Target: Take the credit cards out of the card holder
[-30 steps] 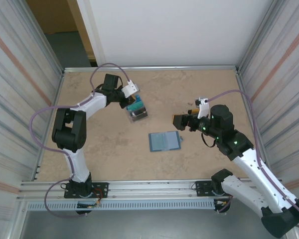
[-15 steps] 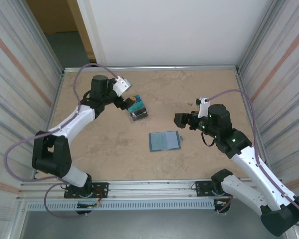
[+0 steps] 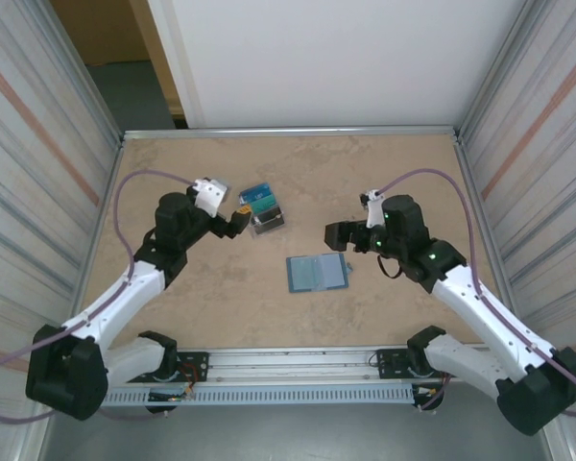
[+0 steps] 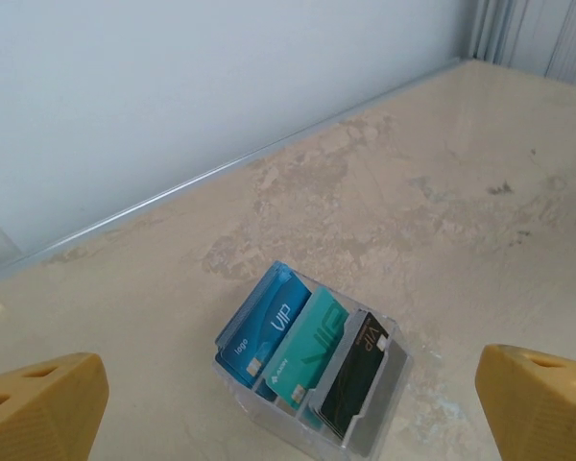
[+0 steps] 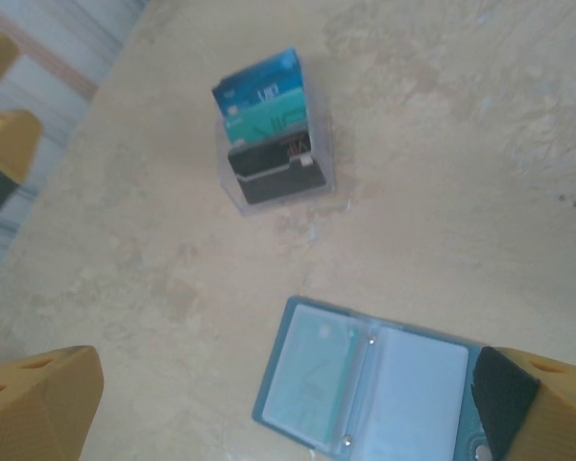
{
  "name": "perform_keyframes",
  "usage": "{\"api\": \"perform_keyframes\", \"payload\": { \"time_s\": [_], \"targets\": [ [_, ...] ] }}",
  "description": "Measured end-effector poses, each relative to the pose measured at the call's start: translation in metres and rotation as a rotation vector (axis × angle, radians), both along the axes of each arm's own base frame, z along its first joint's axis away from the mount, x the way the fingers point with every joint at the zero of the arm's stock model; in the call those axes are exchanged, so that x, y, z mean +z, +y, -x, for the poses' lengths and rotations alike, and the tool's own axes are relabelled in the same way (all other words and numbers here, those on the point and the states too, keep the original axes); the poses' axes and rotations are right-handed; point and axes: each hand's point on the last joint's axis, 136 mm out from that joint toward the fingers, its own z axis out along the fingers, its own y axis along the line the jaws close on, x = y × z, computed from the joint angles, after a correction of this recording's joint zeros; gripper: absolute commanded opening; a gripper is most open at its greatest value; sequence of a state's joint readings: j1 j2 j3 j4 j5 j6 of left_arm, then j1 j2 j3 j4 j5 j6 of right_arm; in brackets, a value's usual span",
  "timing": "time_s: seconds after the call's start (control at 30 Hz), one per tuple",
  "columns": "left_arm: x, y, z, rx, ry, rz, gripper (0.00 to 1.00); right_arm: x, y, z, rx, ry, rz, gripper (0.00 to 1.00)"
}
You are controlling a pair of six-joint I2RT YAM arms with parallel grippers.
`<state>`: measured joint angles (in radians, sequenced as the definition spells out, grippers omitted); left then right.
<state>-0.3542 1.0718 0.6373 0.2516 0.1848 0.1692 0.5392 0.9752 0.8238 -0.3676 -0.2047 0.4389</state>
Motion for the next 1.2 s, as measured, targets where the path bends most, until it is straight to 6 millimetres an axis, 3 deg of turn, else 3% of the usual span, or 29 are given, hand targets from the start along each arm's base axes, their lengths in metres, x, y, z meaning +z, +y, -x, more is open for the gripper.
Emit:
{"api": "perform_keyframes", "payload": {
  "time_s": [0.1, 0.4, 0.63, 0.93, 1.2],
  "targets": [
    [-0.002, 0.007, 0.008, 0.039, 0.007, 0.062, 0.99, -0.018, 0.015, 0.0, 0.032, 0.042, 0.062, 0.99],
    [-0.031, 0.026, 0.018, 0.172, 0.114, 0.193, 0.99, -0.055, 0.067, -0.005, 0.133, 0.091, 0.278, 0.79],
    [-0.043, 0.064, 0.025, 0.434, 0.199, 0.385, 0.96, -0.097, 0.095, 0.006, 0.195, 0.12, 0.505, 0.64],
    [-0.057, 0.083, 0.04, 0.531, 0.228, 0.446, 0.99, -0.149, 0.093, 0.021, 0.203, 0.205, 0.709, 0.56],
    [-0.059, 0.082, 0.041, 0.531, 0.24, 0.451, 0.99, -0.159, 0.091, 0.024, 0.172, 0.234, 0.727, 0.54]
  ]
}}
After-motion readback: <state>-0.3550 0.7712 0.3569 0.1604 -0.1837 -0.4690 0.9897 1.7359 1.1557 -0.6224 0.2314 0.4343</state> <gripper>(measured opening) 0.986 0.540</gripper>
